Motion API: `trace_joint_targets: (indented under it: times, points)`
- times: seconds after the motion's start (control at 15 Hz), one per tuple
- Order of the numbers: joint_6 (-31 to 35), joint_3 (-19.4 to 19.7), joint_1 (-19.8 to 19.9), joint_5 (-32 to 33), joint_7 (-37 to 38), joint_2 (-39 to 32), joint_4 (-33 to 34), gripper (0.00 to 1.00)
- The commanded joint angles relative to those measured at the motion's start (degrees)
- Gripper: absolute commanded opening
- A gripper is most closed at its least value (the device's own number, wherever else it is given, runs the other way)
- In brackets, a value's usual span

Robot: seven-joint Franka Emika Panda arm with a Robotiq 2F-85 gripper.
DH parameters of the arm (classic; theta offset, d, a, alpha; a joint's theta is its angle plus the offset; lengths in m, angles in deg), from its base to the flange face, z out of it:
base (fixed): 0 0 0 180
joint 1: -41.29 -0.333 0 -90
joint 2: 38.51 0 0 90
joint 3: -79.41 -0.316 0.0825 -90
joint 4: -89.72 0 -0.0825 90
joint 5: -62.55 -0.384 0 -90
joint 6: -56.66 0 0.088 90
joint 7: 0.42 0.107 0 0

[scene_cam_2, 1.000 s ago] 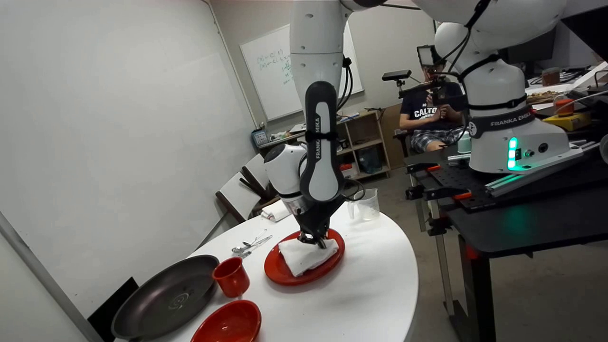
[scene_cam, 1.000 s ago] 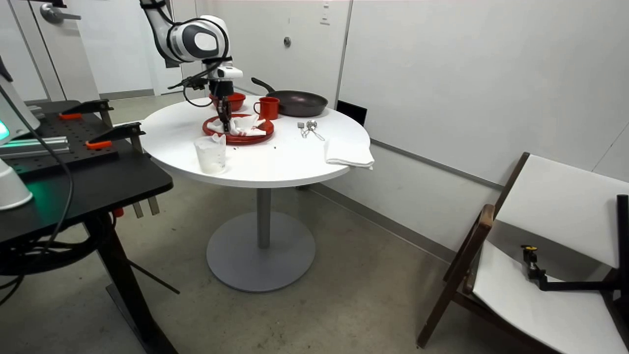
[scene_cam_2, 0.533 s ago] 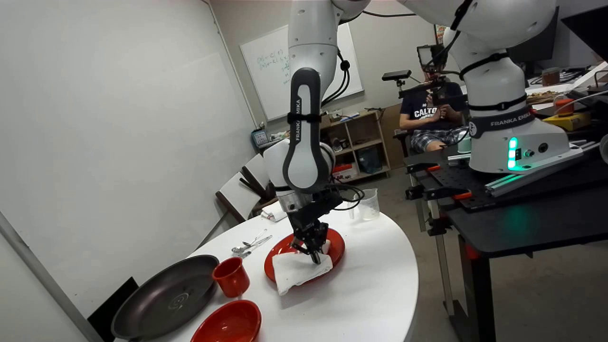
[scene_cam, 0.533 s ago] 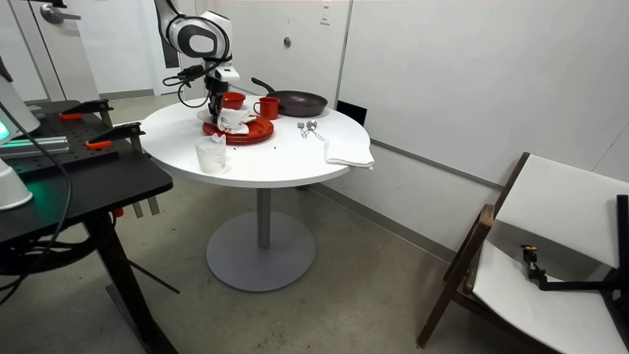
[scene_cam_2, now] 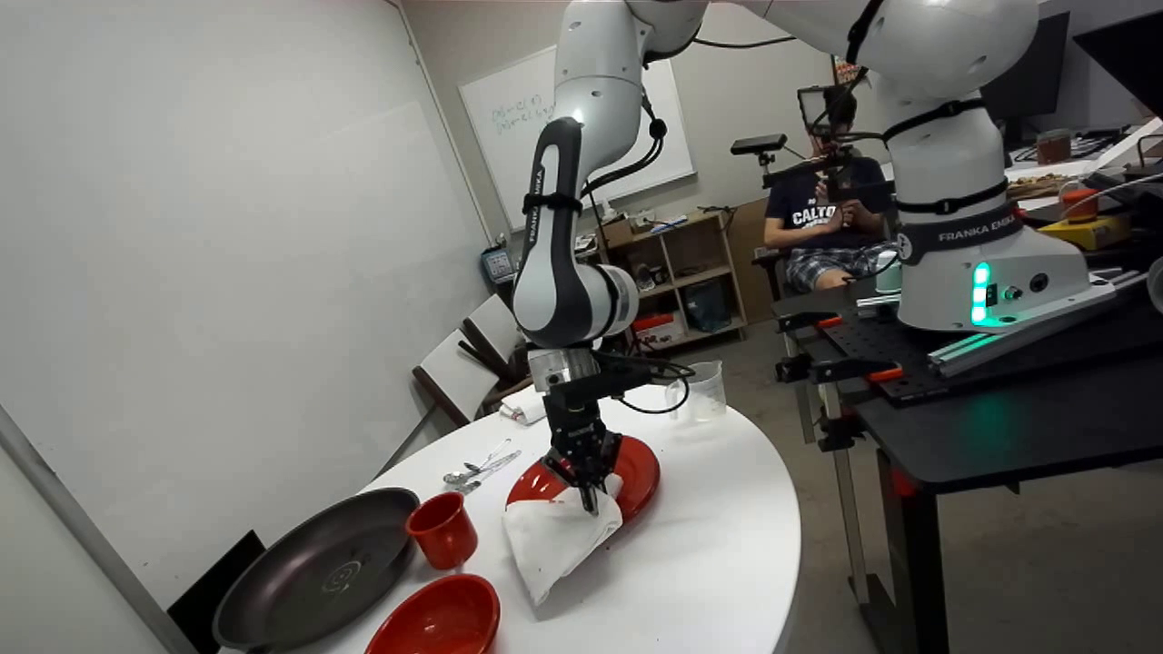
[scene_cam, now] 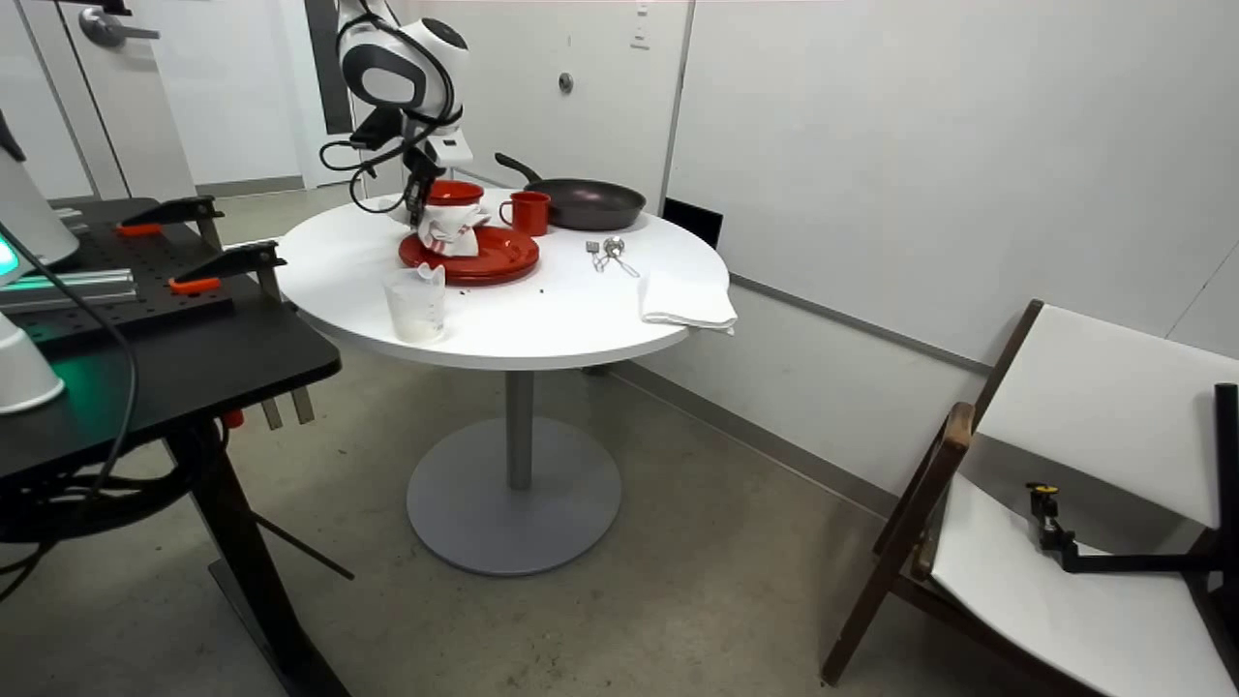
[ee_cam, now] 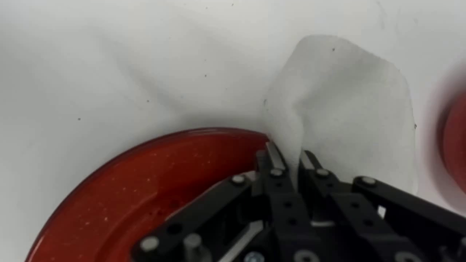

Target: Use the tea towel to wipe the plate

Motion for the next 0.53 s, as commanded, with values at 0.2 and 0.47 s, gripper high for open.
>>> trace_joint_targets:
  times: [0.2,0.47]
  points:
    - [4.5,18.6,-16.8,5.5,8.0,0.8,-2.1,0.02]
    - [5.2,29.3,-27.2,10.8,15.1,-0.4,-2.6,0.02]
